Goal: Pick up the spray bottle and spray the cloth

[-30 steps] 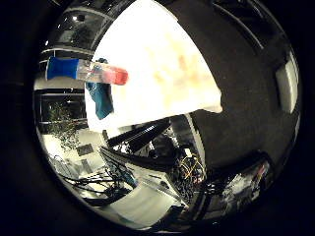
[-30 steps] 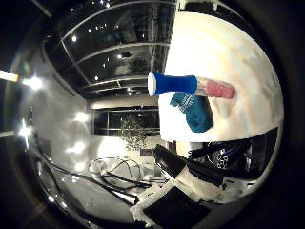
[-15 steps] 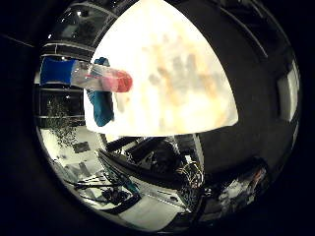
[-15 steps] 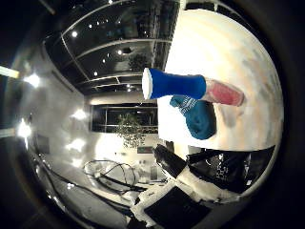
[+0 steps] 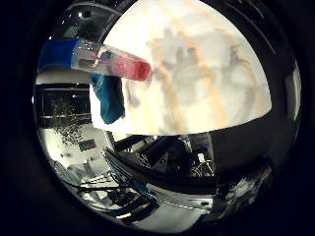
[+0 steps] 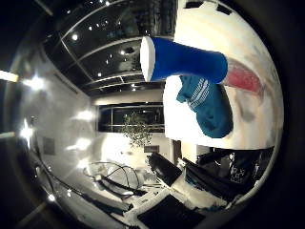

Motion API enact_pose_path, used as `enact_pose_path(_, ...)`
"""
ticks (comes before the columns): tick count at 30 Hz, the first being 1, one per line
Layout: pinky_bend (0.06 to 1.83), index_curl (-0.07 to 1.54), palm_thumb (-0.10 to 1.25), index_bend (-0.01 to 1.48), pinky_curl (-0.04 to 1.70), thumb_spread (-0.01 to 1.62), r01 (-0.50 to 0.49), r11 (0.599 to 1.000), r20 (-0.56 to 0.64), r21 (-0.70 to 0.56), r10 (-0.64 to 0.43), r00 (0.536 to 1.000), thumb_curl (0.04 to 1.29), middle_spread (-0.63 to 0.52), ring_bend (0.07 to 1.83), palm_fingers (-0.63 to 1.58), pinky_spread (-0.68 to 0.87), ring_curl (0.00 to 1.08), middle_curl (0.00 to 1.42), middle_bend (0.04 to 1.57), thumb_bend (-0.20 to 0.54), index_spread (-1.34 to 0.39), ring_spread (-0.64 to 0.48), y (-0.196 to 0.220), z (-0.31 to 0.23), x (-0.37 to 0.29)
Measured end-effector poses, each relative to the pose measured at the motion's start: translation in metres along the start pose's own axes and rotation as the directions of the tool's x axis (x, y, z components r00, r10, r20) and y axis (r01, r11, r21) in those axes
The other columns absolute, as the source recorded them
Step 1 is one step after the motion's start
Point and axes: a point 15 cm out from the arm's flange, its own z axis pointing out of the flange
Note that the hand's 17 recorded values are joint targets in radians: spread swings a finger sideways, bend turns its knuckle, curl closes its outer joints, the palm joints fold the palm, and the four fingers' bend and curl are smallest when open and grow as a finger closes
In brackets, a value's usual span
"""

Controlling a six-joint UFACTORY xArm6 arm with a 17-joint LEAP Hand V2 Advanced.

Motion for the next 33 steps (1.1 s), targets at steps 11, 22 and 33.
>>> enact_pose_path(11, 0.35, 0.23, 0.51, 0.14, 0.33, 0.96, -0.021, 0.999, 0.065, 0.040, 0.018, 0.998, 0.31, 0.20, 0.28, -0.01, 0.33, 0.27, 0.33, 0.21, -0.027, -0.21, 0.22, -0.002, 0.008, 0.006)
enact_pose_path(22, 0.35, 0.23, 0.51, 0.14, 0.33, 0.94, -0.034, 0.999, 0.097, 0.031, 0.031, 0.995, 0.30, 0.20, 0.29, -0.01, 0.32, 0.27, 0.33, 0.21, -0.029, -0.19, 0.21, -0.001, 0.018, 0.011)
enact_pose_path(33, 0.35, 0.24, 0.51, 0.15, 0.33, 0.94, -0.020, 0.999, 0.142, 0.038, 0.014, 0.990, 0.31, 0.19, 0.31, 0.01, 0.31, 0.27, 0.33, 0.20, -0.029, -0.19, 0.19, -0.002, 0.025, 0.005)
